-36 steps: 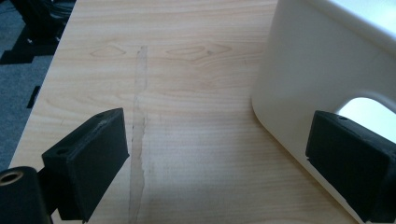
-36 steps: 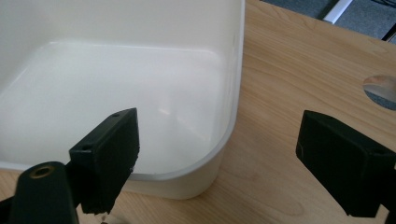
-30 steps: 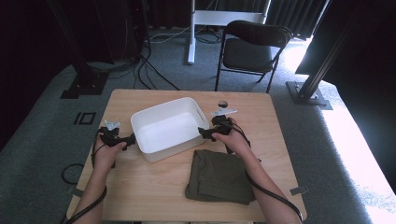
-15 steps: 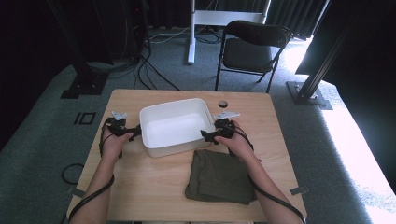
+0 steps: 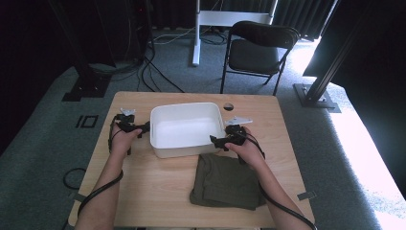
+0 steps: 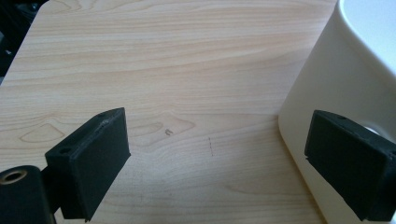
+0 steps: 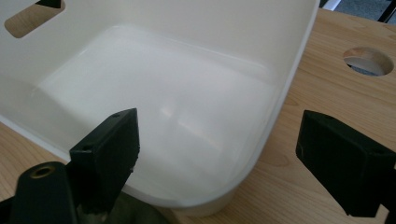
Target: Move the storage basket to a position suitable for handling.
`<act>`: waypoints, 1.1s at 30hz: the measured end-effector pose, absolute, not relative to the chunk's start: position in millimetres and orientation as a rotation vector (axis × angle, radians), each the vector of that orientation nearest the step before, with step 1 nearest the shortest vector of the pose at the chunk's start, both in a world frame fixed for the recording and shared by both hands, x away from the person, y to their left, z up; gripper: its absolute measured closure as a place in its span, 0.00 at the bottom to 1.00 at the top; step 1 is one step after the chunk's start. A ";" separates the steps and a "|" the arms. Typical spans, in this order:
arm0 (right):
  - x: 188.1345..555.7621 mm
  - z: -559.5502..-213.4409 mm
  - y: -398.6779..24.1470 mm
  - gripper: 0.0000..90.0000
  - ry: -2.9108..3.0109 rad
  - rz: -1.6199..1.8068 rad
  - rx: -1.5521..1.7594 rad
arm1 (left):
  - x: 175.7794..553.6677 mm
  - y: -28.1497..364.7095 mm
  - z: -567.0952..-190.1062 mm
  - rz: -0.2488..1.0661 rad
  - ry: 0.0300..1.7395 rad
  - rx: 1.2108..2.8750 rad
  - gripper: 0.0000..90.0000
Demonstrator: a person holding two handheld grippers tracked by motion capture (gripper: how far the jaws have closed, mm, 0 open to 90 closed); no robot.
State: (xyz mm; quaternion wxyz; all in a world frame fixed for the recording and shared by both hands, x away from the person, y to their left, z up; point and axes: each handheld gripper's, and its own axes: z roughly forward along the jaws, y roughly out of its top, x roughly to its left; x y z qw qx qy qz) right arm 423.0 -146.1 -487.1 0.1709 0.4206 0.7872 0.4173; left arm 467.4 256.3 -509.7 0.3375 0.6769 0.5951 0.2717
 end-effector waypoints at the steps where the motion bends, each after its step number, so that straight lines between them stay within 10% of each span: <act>1: 422.7 -487.3 -147.3 0.14 2.230 1.188 1.191 | 465.9 257.4 -508.7 0.704 1.547 1.758 0.08; 11: 428.6 -477.9 -153.9 0.14 2.129 1.244 1.239 | 430.7 266.7 -488.7 0.653 1.482 1.652 0.09; 29: 443.4 -477.1 -137.6 0.58 2.085 1.110 1.258 | 407.0 219.6 -472.8 0.660 1.392 1.694 0.40; 33: 441.8 -477.0 -135.3 0.70 2.068 1.077 1.281 | 408.8 216.1 -478.4 0.634 1.388 1.732 0.61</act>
